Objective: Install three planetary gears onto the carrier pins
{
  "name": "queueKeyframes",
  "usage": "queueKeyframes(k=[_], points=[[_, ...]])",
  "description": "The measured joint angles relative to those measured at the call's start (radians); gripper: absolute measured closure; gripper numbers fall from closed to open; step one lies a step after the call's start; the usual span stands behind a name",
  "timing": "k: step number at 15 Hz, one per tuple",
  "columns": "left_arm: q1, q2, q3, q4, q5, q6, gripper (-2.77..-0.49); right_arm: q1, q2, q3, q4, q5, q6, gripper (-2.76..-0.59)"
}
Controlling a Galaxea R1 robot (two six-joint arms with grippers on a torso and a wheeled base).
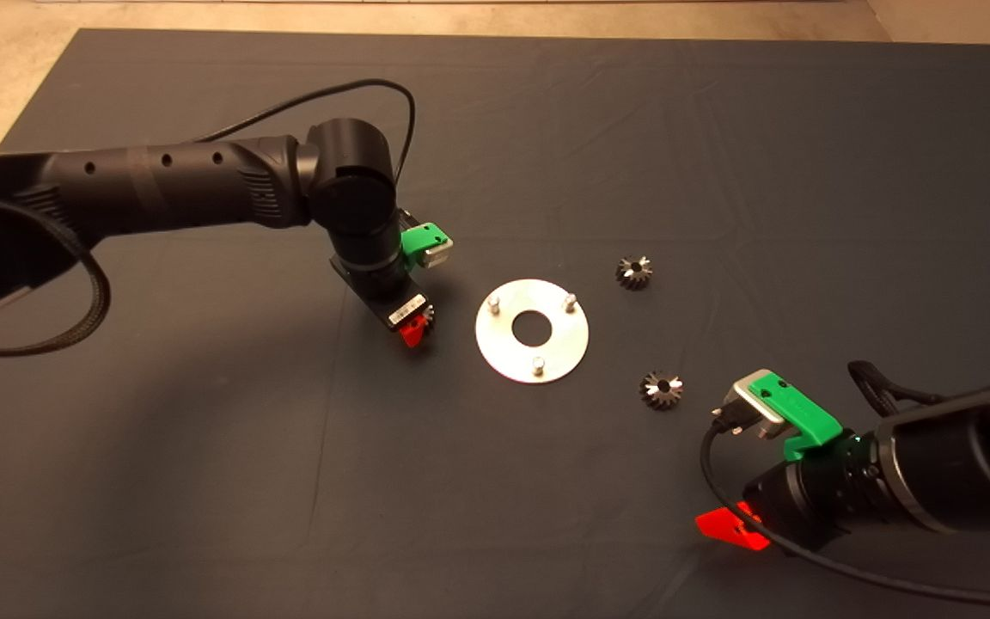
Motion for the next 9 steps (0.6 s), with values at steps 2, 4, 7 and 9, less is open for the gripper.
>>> queueKeyframes(k=[2, 4, 7, 9], points=[[0.000, -0.003, 0.000, -0.031, -0.048, -0.005, -2.48, 0.001, 0.000, 0.000, 0.000, 0.000, -0.004, -2.75], [0.000, -0.003, 0.000, -0.039, -0.075, -0.009, -2.48, 0.001, -0.001, 0.000, 0.000, 0.000, -0.005, -2.75], [0.000, -0.006, -0.009, -0.044, -0.110, -0.016, -2.48, 0.002, -0.003, 0.000, 0.000, 0.000, -0.007, -2.75], [0.000, -0.006, -0.011, -0.044, -0.124, -0.016, -2.48, 0.002, -0.010, 0.000, 0.000, 0.000, -0.008, -2.75]])
